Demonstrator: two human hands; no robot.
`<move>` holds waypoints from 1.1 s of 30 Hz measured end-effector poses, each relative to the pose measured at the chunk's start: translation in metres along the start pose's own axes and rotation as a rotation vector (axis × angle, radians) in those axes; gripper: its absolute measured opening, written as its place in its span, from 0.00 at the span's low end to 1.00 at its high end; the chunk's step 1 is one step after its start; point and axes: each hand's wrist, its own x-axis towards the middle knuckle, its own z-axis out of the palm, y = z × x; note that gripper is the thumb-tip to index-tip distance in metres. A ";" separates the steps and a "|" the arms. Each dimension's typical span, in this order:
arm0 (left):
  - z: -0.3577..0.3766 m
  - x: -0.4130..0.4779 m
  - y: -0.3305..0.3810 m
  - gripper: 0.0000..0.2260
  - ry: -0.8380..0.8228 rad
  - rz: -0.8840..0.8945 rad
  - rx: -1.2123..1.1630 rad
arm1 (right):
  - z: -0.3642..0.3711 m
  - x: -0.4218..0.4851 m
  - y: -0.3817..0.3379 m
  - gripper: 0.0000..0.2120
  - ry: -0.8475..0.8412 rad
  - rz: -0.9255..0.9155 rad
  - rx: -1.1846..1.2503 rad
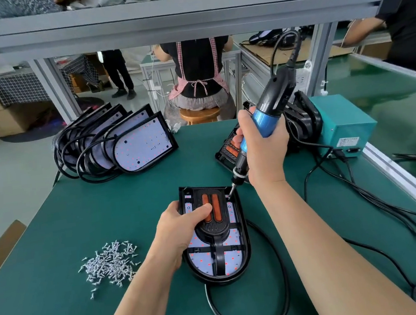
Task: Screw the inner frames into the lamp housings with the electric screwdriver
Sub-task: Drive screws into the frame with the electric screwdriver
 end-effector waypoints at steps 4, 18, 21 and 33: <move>0.000 0.002 -0.002 0.14 -0.004 0.002 -0.015 | 0.005 -0.001 0.002 0.13 -0.048 0.009 -0.027; 0.001 0.002 -0.003 0.23 -0.023 0.028 -0.032 | 0.001 0.012 0.011 0.08 0.042 -0.016 -0.117; 0.001 0.002 -0.004 0.22 -0.022 0.031 -0.042 | -0.001 0.012 0.012 0.08 0.042 -0.001 -0.115; -0.002 0.005 -0.005 0.15 -0.012 -0.001 -0.049 | -0.023 0.015 -0.010 0.10 0.220 0.104 0.202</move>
